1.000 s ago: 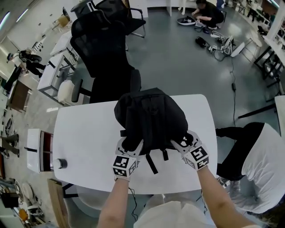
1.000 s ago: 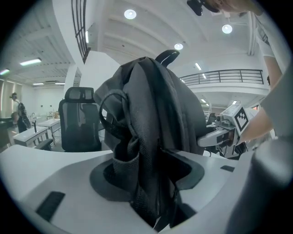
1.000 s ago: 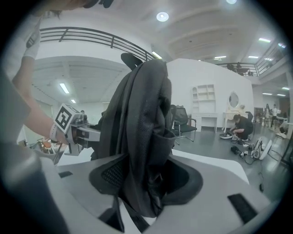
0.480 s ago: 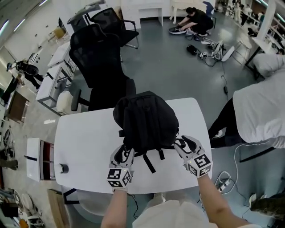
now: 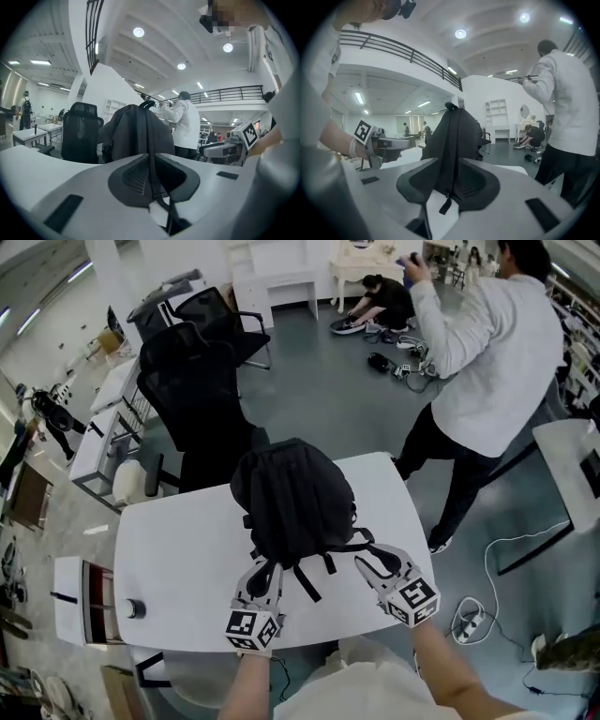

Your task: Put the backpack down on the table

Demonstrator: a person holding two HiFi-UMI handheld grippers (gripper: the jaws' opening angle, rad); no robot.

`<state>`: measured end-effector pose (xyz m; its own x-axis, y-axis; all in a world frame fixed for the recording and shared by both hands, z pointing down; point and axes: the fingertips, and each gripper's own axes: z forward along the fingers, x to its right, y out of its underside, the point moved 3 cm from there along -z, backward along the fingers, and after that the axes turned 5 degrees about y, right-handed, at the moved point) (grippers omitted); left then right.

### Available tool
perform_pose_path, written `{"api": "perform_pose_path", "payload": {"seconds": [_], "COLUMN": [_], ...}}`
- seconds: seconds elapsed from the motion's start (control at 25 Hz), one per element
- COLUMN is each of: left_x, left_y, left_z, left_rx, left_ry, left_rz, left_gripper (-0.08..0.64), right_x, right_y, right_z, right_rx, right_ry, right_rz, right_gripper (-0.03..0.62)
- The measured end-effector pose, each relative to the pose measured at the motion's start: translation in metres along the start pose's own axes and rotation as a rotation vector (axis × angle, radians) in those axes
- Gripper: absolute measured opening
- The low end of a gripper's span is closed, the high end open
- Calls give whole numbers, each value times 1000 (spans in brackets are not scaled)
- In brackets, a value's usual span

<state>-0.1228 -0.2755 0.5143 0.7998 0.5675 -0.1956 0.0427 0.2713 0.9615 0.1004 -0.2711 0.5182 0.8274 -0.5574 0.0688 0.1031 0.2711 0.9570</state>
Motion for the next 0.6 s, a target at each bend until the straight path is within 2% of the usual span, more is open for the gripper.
{"api": "perform_pose_path", "payload": {"seconds": [0.12, 0.28, 0.4, 0.6], "left_x": [18, 44, 64, 94], "left_y": [-3, -5, -4, -7], "left_z": [-3, -10, -17, -32], "left_rx": [9, 15, 12, 8], "left_ry": [47, 105, 149, 203], "left_rz": [-3, 6, 14, 46], "left_gripper": [57, 49, 48, 46], "right_x": [-10, -17, -23, -29], "right_y": [0, 1, 3, 6], "right_z": [-18, -47, -72, -103], "right_rx": [10, 22, 32, 56], "right_ry": [-3, 32, 39, 52], "right_rz": [-8, 27, 35, 22], "right_gripper": [127, 97, 44, 32]}}
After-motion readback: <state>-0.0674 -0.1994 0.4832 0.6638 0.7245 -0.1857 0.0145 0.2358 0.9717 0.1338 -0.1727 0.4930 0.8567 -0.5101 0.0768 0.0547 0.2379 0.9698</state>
